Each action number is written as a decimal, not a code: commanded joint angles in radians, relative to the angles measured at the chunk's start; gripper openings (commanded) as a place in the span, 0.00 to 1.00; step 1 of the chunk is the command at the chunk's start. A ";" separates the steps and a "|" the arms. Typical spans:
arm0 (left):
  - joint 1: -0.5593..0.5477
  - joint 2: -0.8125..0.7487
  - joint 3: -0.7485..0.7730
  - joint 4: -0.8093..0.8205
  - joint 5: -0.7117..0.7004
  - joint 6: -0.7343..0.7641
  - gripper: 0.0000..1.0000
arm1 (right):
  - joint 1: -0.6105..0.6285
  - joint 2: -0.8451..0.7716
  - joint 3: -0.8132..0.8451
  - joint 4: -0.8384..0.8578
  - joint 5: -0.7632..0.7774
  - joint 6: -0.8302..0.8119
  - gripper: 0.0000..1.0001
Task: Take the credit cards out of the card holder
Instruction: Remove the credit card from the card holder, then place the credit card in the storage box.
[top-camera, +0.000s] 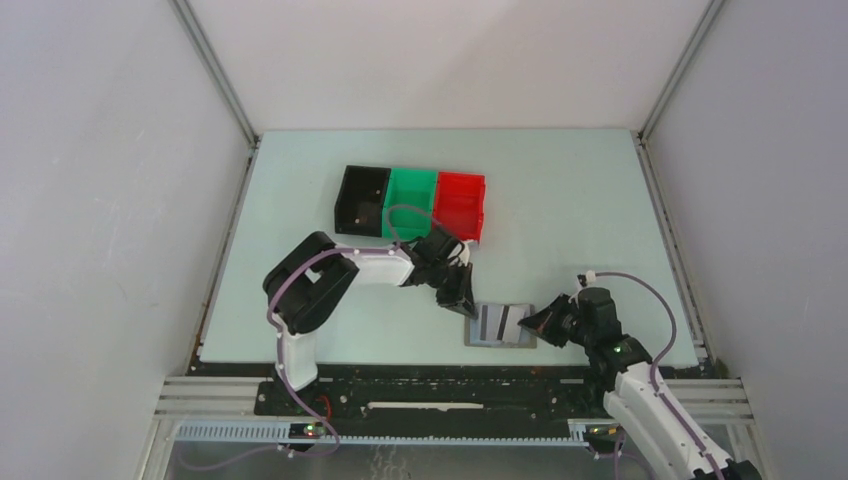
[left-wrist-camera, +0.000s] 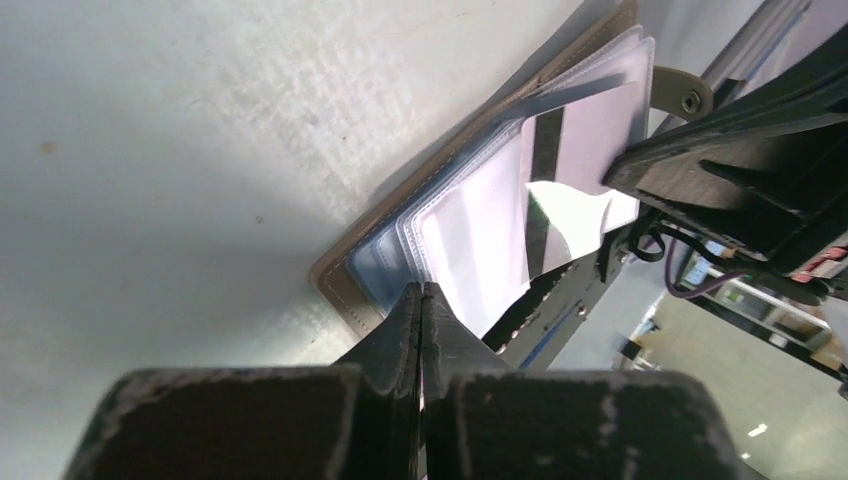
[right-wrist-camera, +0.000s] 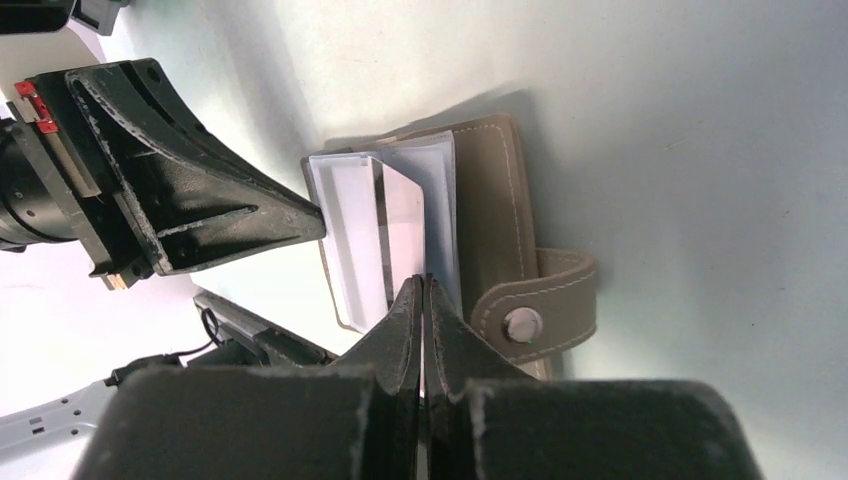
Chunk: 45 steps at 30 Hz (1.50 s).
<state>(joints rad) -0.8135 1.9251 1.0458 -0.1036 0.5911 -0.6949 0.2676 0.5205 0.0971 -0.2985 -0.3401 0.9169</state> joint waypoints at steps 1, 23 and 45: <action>0.007 -0.078 0.003 -0.112 -0.091 0.096 0.00 | -0.007 -0.057 0.051 -0.188 0.025 -0.056 0.00; 0.050 -0.298 -0.042 0.123 0.163 -0.116 0.53 | -0.007 -0.076 0.183 0.022 -0.177 -0.002 0.00; 0.067 -0.304 -0.175 0.513 0.243 -0.388 0.19 | 0.173 0.129 0.149 0.521 -0.116 0.182 0.00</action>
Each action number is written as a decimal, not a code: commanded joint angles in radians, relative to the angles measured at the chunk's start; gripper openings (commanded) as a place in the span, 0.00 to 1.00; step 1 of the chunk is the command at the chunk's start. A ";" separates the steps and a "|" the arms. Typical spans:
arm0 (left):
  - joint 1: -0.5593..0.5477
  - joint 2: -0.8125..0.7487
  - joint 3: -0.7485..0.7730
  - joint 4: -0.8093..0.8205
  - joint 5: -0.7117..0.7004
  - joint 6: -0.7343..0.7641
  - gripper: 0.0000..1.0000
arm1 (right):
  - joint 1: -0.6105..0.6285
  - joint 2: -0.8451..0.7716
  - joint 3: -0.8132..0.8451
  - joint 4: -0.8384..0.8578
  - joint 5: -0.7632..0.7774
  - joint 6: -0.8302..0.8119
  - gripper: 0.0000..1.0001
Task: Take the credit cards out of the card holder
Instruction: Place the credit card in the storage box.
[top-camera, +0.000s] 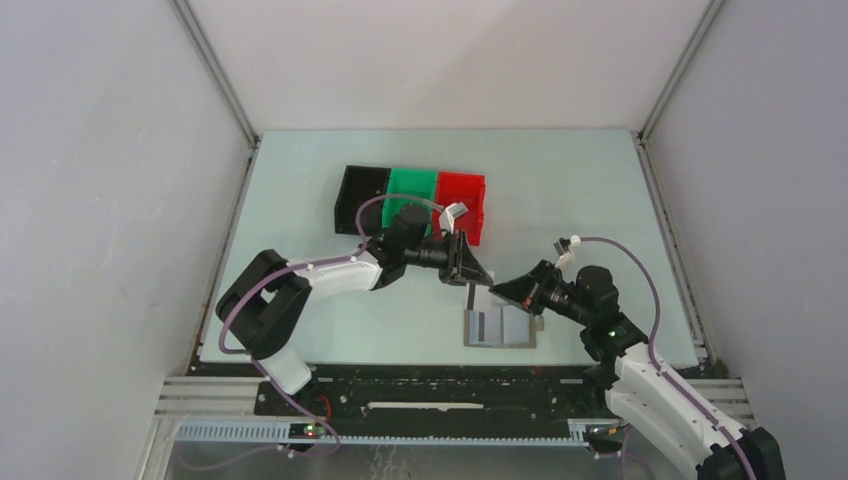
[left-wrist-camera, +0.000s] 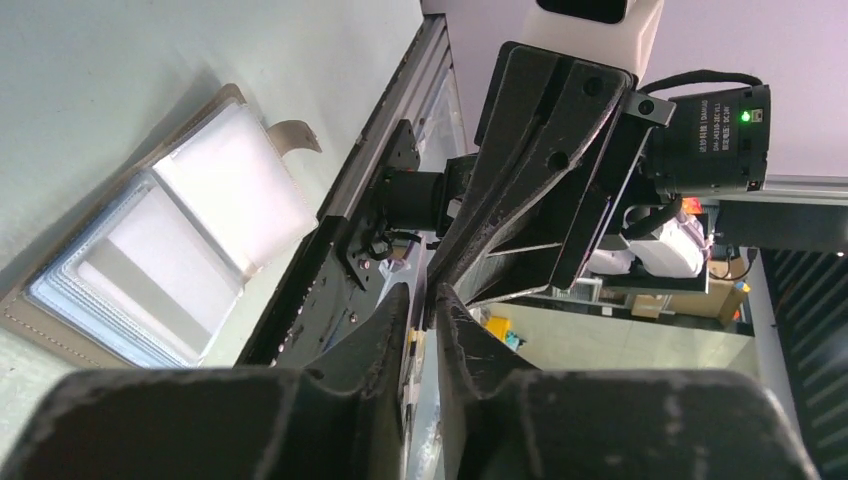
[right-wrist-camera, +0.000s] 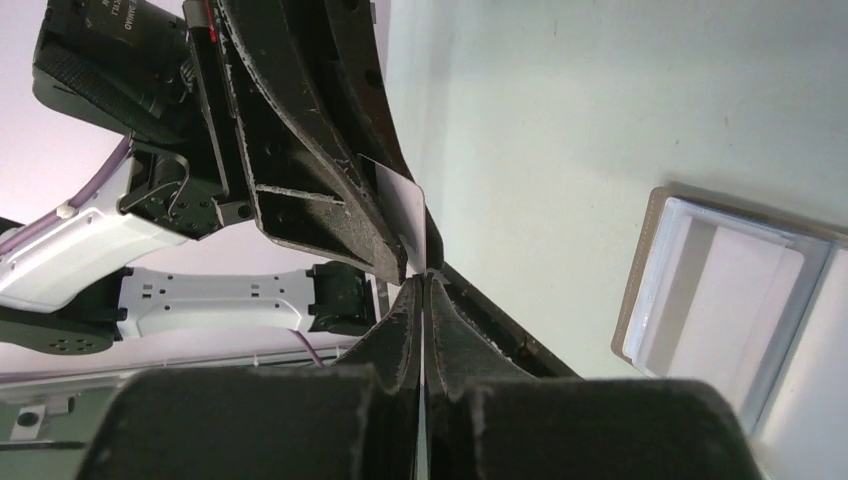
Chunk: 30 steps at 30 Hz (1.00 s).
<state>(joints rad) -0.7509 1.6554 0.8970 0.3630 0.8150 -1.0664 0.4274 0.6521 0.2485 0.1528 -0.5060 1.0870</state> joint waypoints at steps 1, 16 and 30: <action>0.006 -0.039 -0.031 0.047 0.021 -0.018 0.21 | 0.013 -0.009 -0.006 0.062 0.058 0.011 0.00; 0.023 -0.051 -0.072 0.163 0.045 -0.091 0.14 | -0.021 -0.037 -0.044 0.062 0.084 0.042 0.00; 0.163 -0.135 0.259 -0.794 -0.241 0.479 0.00 | -0.110 -0.110 0.077 -0.349 0.177 -0.103 0.59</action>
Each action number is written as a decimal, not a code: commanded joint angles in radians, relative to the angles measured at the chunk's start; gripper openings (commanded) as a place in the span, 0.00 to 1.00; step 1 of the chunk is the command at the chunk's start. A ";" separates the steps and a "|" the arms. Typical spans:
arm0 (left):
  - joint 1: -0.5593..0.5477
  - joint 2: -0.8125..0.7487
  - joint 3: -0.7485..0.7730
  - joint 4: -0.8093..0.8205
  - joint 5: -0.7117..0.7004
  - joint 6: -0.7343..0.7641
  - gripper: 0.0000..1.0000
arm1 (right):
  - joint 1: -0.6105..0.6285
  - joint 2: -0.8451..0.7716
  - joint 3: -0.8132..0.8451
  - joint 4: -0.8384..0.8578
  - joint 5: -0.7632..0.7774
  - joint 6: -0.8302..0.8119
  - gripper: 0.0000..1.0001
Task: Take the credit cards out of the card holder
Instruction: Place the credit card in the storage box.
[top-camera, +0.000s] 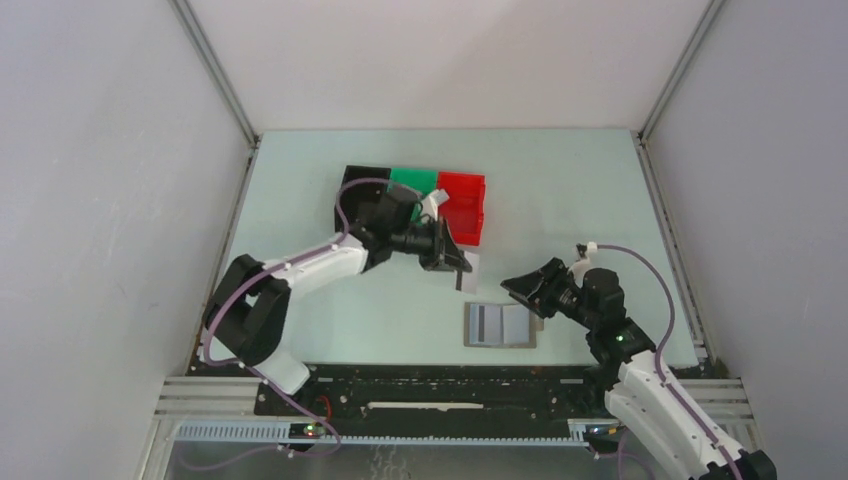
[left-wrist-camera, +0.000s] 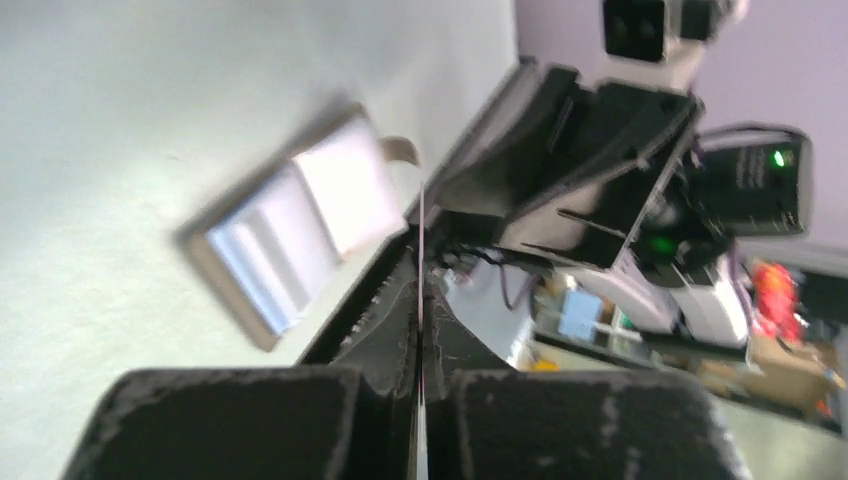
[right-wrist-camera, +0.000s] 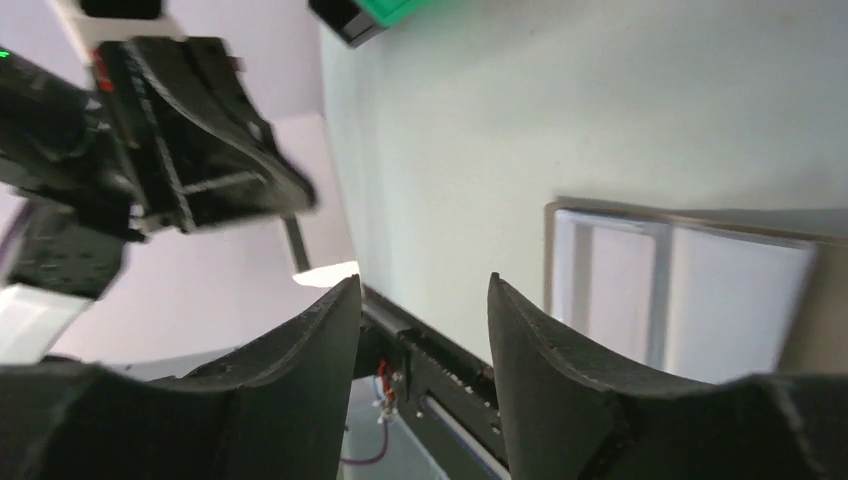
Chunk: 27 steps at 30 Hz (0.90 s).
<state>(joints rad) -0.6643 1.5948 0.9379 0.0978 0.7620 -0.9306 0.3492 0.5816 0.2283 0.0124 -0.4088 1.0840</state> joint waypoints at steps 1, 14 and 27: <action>0.097 -0.066 0.272 -0.623 -0.245 0.398 0.00 | -0.045 -0.046 0.112 -0.242 0.089 -0.119 0.59; 0.182 0.339 1.034 -1.160 -1.039 0.667 0.00 | -0.077 -0.053 0.129 -0.294 0.076 -0.136 0.59; 0.180 0.649 1.388 -1.216 -1.161 0.638 0.00 | -0.078 -0.057 0.131 -0.327 0.067 -0.133 0.58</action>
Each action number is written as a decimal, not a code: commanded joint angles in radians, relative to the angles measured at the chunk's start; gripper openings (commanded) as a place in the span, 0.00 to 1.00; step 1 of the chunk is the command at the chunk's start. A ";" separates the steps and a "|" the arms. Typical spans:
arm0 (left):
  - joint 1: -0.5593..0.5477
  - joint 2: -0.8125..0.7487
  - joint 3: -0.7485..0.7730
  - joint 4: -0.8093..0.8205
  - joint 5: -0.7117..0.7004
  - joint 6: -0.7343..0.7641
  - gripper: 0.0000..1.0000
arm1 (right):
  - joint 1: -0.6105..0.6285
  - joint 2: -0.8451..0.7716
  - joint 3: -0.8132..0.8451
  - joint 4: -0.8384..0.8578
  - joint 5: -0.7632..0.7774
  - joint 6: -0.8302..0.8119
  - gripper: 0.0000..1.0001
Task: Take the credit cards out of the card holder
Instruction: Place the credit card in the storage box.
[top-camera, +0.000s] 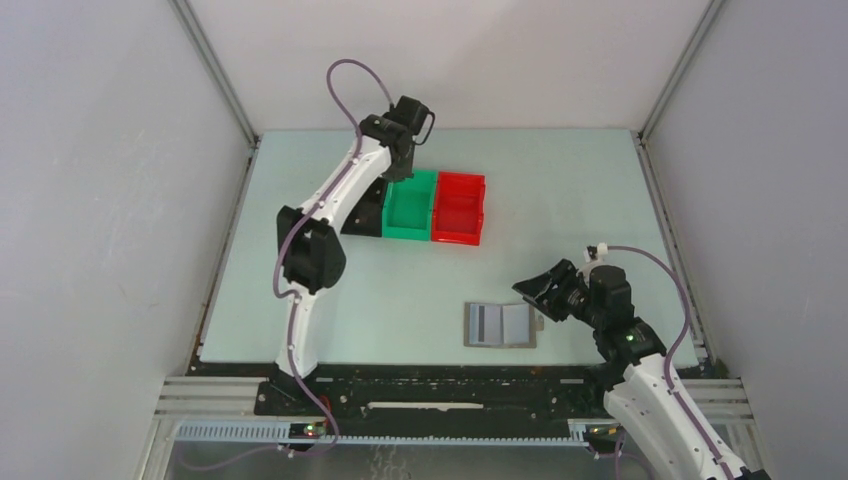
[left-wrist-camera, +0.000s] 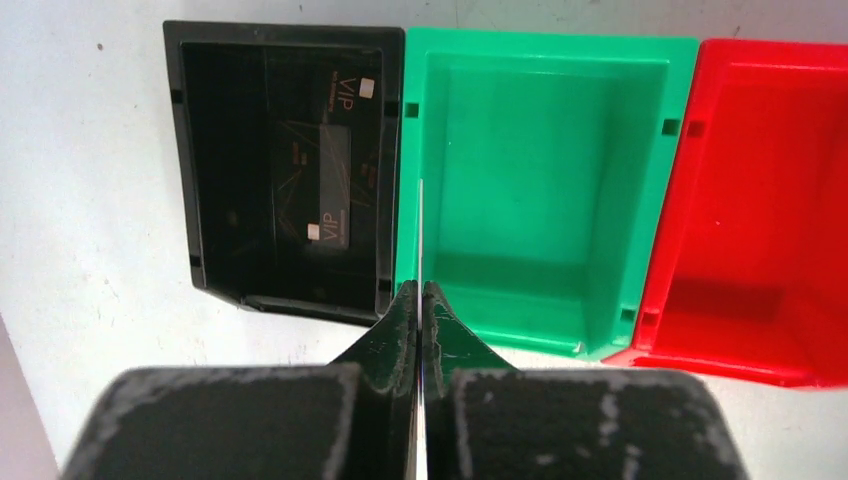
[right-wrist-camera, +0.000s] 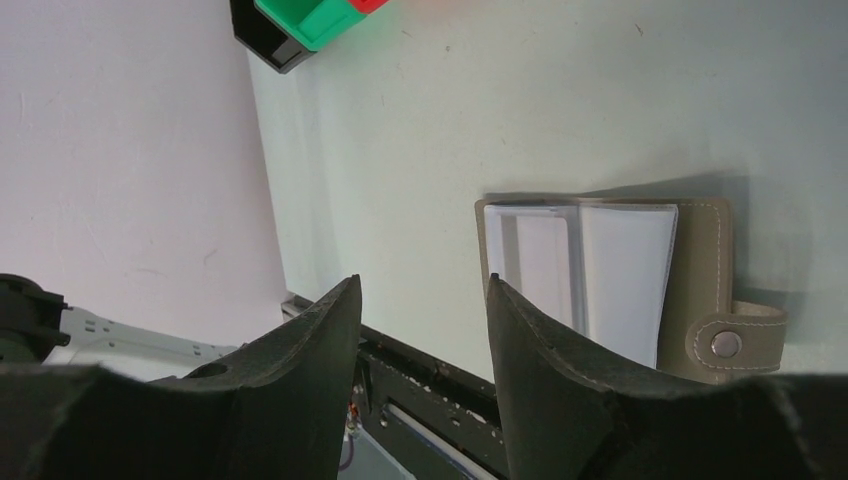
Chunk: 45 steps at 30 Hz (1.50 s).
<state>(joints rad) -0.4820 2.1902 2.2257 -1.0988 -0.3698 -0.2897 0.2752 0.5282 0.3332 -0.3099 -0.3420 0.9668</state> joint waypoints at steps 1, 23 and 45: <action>-0.004 0.067 0.106 -0.016 -0.017 -0.009 0.00 | -0.004 -0.006 0.026 -0.005 0.000 -0.016 0.58; -0.032 0.251 0.144 0.060 -0.063 -0.053 0.10 | -0.004 -0.063 0.046 -0.062 -0.006 0.006 0.57; -0.048 -0.243 -0.289 0.267 0.249 -0.096 0.24 | 0.042 -0.044 0.075 -0.045 0.002 0.001 0.59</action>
<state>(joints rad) -0.5217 2.1937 2.1181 -0.9440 -0.2249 -0.3588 0.2802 0.4519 0.3401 -0.3920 -0.3515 0.9745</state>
